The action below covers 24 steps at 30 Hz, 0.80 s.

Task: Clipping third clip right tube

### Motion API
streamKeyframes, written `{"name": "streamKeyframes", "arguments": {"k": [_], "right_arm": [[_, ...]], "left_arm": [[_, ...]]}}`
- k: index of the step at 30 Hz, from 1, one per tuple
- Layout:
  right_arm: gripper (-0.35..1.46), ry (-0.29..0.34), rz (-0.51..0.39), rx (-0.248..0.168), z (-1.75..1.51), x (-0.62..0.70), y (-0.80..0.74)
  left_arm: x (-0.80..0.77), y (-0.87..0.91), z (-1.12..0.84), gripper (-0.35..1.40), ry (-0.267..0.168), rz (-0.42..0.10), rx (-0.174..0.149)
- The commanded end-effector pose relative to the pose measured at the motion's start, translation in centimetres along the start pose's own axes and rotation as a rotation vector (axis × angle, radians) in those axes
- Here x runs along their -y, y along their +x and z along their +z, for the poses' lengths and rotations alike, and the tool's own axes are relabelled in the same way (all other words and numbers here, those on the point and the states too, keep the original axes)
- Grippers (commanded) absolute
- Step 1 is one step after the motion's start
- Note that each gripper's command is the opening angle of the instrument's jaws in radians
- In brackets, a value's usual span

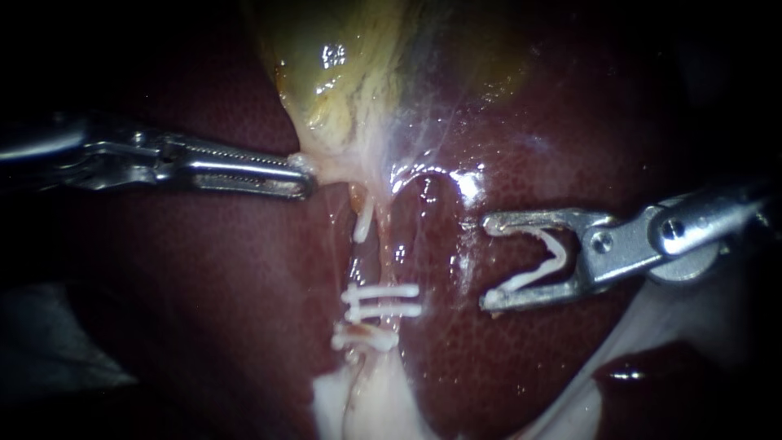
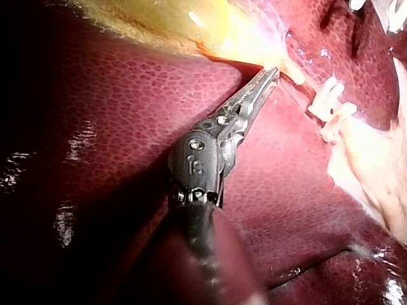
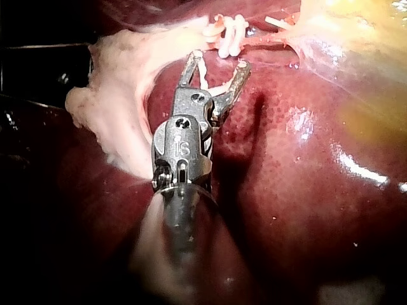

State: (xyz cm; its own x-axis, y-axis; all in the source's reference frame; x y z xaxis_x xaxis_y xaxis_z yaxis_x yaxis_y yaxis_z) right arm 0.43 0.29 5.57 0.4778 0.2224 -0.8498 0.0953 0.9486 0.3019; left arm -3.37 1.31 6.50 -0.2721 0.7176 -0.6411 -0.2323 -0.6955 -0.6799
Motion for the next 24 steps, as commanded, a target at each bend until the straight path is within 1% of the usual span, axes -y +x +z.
{"name": "streamKeyframes", "arguments": {"k": [1, 3, 5, 6, 7, 10, 12, 14, 16, 20, 24], "right_arm": [[0.5, 0.001, 0.0, 0.0, 0.0, 0.0, 0.01], [0.5, -0.002, 0.0, 0.001, 0.0, 0.0, 0.01], [0.5, -0.002, 0.0, 0.001, 0.0, 0.0, 0.01], [0.5, 0.0, 0.0, 0.0, 0.01, 0.0, 0.02], [0.5, 0.003, 0.0, 0.002, 0.01, 0.0, 0.02], [0.5, 0.009, 0.003, -0.01, 0.06, -0.03, 0.03], [0.5, 0.01, 0.012, -0.026, 0.15, -0.07, 0.04], [0.5, 0.015, 0.049, -0.044, 0.26, -0.1, 0.04], [0.5, 0.012, 0.091, -0.053, 0.41, -0.15, 0.01], [0.5, 0.023, 0.164, -0.061, 0.77, -0.24, -0.11], [0.5, 0.036, 0.223, -0.077, 1.14, -0.37, -0.25]], "left_arm": [[-0.02, 0.03, -0.05, -0.35, -0.003, -0.002, 0.0], [-0.05, 0.11, -0.16, -0.35, -0.01, -0.006, 0.001], [-0.09, 0.21, -0.3, -0.35, -0.001, -0.012, 0.002], [-0.1, 0.25, -0.36, -0.35, 0.002, -0.021, -0.001], [-0.12, 0.29, -0.43, -0.35, 0.006, -0.018, -0.008], [-0.14, 0.35, -0.52, -0.35, 0.007, -0.015, -0.014], [-0.15, 0.35, -0.52, -0.35, 0.008, -0.015, -0.014], [-0.15, 0.33, -0.5, -0.35, 0.009, -0.015, -0.014], [-0.15, 0.33, -0.48, -0.35, 0.01, -0.014, -0.014], [-0.15, 0.33, -0.48, -0.35, 0.01, -0.014, -0.015], [-0.16, 0.33, -0.48, -0.35, 0.01, -0.014, -0.015]]}}
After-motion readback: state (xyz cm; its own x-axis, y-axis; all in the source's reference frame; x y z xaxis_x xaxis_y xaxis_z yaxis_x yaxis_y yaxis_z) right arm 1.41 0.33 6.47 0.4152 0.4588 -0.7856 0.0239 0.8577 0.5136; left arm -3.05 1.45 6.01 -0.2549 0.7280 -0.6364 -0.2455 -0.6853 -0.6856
